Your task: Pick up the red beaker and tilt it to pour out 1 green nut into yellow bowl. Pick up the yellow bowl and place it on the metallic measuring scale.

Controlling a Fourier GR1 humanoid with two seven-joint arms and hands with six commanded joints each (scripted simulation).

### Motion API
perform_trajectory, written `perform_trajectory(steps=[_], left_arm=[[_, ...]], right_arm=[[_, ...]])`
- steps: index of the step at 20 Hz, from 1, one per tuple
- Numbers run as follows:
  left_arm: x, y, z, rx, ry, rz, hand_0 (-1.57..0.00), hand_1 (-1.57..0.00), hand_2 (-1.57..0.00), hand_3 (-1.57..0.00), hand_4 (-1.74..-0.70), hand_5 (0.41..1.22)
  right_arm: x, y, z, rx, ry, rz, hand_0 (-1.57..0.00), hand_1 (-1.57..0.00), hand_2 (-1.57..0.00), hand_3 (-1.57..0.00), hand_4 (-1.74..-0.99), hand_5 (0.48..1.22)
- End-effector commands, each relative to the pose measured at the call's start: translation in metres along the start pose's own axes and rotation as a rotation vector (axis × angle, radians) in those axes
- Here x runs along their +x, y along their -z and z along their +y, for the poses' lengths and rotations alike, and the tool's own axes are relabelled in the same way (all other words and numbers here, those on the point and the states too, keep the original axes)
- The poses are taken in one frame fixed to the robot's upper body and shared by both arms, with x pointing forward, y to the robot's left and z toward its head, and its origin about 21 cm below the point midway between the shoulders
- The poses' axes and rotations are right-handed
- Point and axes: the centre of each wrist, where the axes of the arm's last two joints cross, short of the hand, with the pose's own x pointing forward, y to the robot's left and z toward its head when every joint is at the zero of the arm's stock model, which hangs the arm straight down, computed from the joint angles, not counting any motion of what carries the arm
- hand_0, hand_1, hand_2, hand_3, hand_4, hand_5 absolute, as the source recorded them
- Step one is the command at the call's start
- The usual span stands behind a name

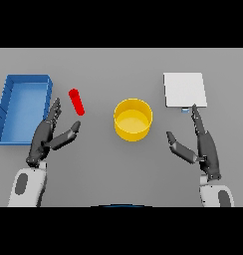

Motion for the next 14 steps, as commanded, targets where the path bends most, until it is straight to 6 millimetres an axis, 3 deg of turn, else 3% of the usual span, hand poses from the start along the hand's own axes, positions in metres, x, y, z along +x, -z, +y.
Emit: perform_trajectory(steps=[1,8,14], left_arm=[[-0.004,0.005,-0.001,-0.004,0.011,-0.003,0.0,0.0,0.0,0.0,-1.22,0.622],[-0.011,0.05,-0.003,0.001,0.044,0.007,0.0,0.0,0.0,0.0,-1.26,0.668],[-0.015,0.076,-0.01,-0.014,0.05,0.015,0.0,0.0,0.0,0.0,-1.29,0.688]], right_arm=[[-0.001,-0.003,0.001,0.004,0.001,-0.018,0.0,0.0,0.0,0.0,-1.246,0.627],[-0.002,-0.005,-0.002,0.004,0.022,-0.028,0.0,0.0,0.0,0.0,-1.278,0.634],[-0.002,-0.006,-0.005,0.005,0.02,-0.037,0.0,0.0,0.0,0.0,-1.267,0.64]])
